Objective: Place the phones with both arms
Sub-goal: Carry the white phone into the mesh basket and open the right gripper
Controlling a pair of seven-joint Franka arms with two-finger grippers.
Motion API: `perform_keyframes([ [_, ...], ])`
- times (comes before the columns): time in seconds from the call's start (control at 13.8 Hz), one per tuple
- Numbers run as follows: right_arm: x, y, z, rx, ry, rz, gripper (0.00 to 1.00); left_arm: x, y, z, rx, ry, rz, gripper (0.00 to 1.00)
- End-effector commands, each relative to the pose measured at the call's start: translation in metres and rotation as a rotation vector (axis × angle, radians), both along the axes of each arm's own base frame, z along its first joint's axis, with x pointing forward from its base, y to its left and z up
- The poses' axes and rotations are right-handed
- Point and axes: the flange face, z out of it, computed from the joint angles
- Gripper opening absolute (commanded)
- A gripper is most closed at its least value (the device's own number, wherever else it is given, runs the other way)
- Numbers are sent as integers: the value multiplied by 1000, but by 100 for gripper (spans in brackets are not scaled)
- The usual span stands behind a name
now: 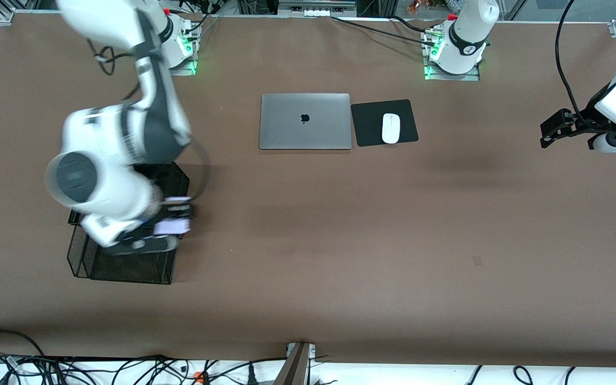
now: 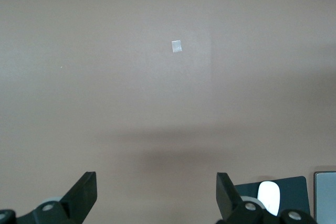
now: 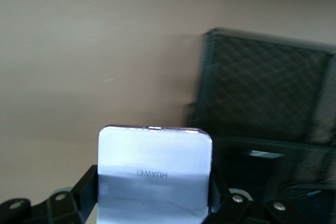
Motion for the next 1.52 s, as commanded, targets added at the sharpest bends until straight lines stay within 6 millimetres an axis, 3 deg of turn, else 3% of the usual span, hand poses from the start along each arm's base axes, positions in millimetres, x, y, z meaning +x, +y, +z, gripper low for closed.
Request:
perform_keyframes([
  [0.0, 28, -47, -4, 4, -54, 92, 0, -2, 0, 5, 27, 3, 7, 100],
  [0.29, 52, -94, -44, -20, -115, 162, 0, -3, 0, 7, 27, 0, 1, 100],
  [0.58, 63, -124, -85, -18, -134, 226, 0, -2, 0, 6, 25, 3, 7, 100],
  [0.79, 57, -132, -124, 37, -96, 240, 0, -2, -1, 7, 25, 0, 7, 100],
  [1.16, 47, -135, -157, 55, -70, 222, 0, -2, -1, 7, 25, 0, 2, 100],
  [1.23, 44, -139, -167, 57, -53, 208, 7, -2, -1, 7, 25, 0, -2, 100],
  [1.3, 42, -140, -174, 66, -45, 192, 45, -2, -1, 7, 25, 0, -2, 100],
  [1.37, 39, -142, -183, 99, -36, 167, 65, -2, -1, 7, 25, 0, -2, 100],
  [1.45, 38, -143, -185, 109, -35, 158, 95, -2, 0, 7, 25, 0, -1, 100],
])
